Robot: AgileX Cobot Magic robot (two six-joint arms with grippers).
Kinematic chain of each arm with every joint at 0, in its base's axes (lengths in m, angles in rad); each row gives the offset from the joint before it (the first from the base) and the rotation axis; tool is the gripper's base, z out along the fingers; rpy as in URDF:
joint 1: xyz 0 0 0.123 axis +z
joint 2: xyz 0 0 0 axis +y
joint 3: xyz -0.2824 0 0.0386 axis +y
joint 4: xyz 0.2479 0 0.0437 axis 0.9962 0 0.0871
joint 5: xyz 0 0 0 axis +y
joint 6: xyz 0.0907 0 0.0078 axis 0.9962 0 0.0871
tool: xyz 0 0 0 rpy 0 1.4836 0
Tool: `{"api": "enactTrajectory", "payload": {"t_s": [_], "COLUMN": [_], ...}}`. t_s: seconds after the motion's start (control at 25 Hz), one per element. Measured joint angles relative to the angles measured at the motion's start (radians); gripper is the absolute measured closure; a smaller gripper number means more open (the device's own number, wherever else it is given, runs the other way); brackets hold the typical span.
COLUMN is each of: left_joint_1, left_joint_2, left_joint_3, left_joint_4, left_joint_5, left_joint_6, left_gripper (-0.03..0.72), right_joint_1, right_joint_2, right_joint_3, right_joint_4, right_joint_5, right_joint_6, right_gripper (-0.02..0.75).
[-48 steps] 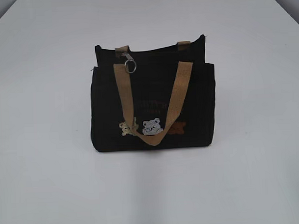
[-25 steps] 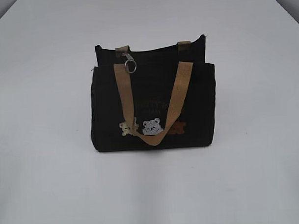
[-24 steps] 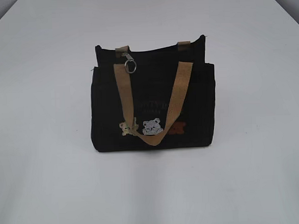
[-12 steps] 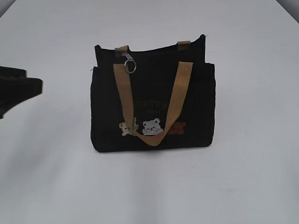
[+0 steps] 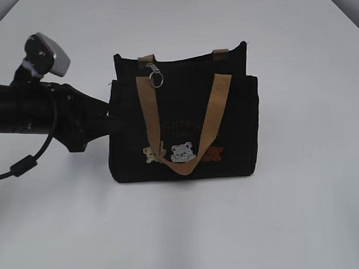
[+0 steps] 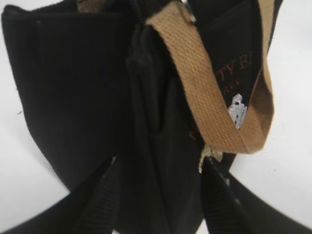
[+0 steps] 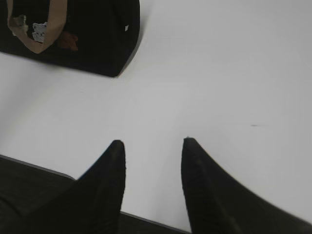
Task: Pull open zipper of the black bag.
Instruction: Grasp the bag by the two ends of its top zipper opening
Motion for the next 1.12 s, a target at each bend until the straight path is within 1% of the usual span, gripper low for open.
{"api": "enactTrajectory", "payload": {"t_s": [0.08, 0.12, 0.2, 0.24, 0.28, 0.4, 0.48, 0.56, 0.6, 0.68, 0.84, 1.0, 1.12], "left_joint_1": [-0.020, -0.034, -0.058, -0.067, -0.071, -0.071, -0.071, -0.071, -0.071, -0.072, -0.073, -0.073, -0.073], "left_joint_2": [0.045, 0.070, 0.100, 0.114, 0.118, 0.120, 0.120, 0.120, 0.120, 0.120, 0.120, 0.120, 0.120], "left_joint_3": [-0.048, -0.067, -0.103, -0.112, -0.116, -0.117, -0.118, -0.117, -0.117, -0.117, -0.118, -0.119, -0.119], "left_joint_4": [-0.002, -0.003, -0.006, -0.007, -0.008, -0.009, -0.009, -0.009, -0.010, -0.010, -0.010, -0.010, -0.010], "left_joint_5": [0.002, 0.002, 0.004, 0.001, -0.001, -0.002, -0.005, -0.004, -0.004, -0.004, -0.004, -0.004, -0.005], "left_joint_6": [0.001, 0.001, 0.001, 0.001, 0.002, -0.001, -0.001, -0.001, -0.001, -0.001, -0.001, -0.001, -0.001], "left_gripper": [0.294, 0.324, 0.461, 0.558, 0.617, 0.623, 0.623, 0.623, 0.623, 0.623, 0.623, 0.623, 0.623], "right_joint_1": [0.000, 0.000, 0.000, 0.000, 0.000, 0.004, 0.031, 0.085, 0.120, 0.178, 0.255, 0.288, 0.316], "right_joint_2": [0.031, 0.071, 0.171, 0.239, 0.315, 0.588, 0.799, 1.044, 1.130, 1.322, 1.609, 1.778, 1.868], "right_joint_3": [-0.003, -0.008, -0.014, -0.015, -0.016, -0.027, -0.063, -0.136, -0.185, -0.289, -0.507, -0.667, -0.745], "right_joint_4": [0.052, 0.085, 0.209, 0.278, 0.373, 0.690, 0.910, 1.064, 1.122, 1.189, 1.222, 1.222, 1.222], "right_joint_5": [-0.001, -0.008, -0.075, -0.139, -0.212, -0.388, -0.442, -0.480, -0.505, -0.507, -0.507, -0.508, -0.518], "right_joint_6": [-0.048, -0.093, -0.228, -0.303, -0.402, -0.715, -0.927, -1.053, -1.084, -1.089, -0.969, -0.869, -0.809], "right_gripper": [0.429, 0.429, 0.429, 0.429, 0.429, 0.429, 0.429, 0.429, 0.429, 0.429, 0.422, 0.397, 0.392]}}
